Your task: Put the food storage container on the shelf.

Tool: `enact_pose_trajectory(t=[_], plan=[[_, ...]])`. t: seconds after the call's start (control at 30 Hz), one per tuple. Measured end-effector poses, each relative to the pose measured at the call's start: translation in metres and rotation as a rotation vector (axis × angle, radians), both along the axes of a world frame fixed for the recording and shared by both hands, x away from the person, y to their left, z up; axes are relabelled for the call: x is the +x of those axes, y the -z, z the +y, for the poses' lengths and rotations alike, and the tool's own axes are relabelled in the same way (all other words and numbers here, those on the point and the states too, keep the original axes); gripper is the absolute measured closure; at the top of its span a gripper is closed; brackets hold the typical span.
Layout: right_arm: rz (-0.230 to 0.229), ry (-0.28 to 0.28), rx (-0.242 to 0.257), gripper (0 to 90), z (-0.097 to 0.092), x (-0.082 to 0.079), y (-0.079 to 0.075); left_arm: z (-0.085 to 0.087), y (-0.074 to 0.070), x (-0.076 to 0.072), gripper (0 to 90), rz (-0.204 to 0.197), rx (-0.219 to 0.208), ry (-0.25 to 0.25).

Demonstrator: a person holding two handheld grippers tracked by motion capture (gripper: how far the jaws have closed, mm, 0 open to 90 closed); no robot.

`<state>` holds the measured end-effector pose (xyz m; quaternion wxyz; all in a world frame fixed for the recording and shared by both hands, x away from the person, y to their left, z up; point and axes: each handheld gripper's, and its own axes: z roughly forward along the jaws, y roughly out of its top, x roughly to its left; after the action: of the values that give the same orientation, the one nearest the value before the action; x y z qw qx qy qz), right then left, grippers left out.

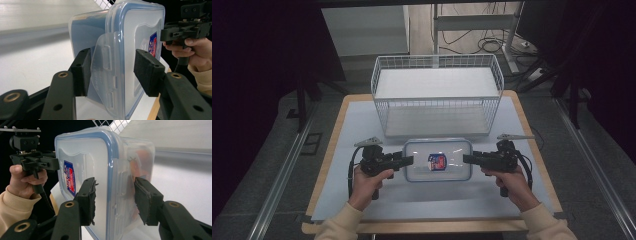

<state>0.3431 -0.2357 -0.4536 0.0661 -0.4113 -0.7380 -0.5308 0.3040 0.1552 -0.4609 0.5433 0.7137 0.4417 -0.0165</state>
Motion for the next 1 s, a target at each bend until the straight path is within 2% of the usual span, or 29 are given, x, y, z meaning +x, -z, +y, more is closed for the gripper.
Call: enact_pose_trajectory(t=[0.3,0.43,0.77,1.0], plan=[[-0.027,0.006,0.007,53.4,0.001,0.003,-0.012,0.002,-0.013,0.006,49.3,-0.032,-0.004,0.0],[-0.042,0.002,0.01,53.4,0.003,0.007,-0.021,0.004,-0.023,0.008,49.3,-0.046,-0.001,-0.006],[-0.105,-0.001,0.011,53.4,0.007,0.014,-0.056,0.007,-0.054,0.013,49.3,-0.098,-0.014,-0.008],[-0.135,0.003,0.004,53.4,0.007,0.021,-0.078,0.007,-0.071,0.023,49.4,-0.109,-0.022,-0.008]])
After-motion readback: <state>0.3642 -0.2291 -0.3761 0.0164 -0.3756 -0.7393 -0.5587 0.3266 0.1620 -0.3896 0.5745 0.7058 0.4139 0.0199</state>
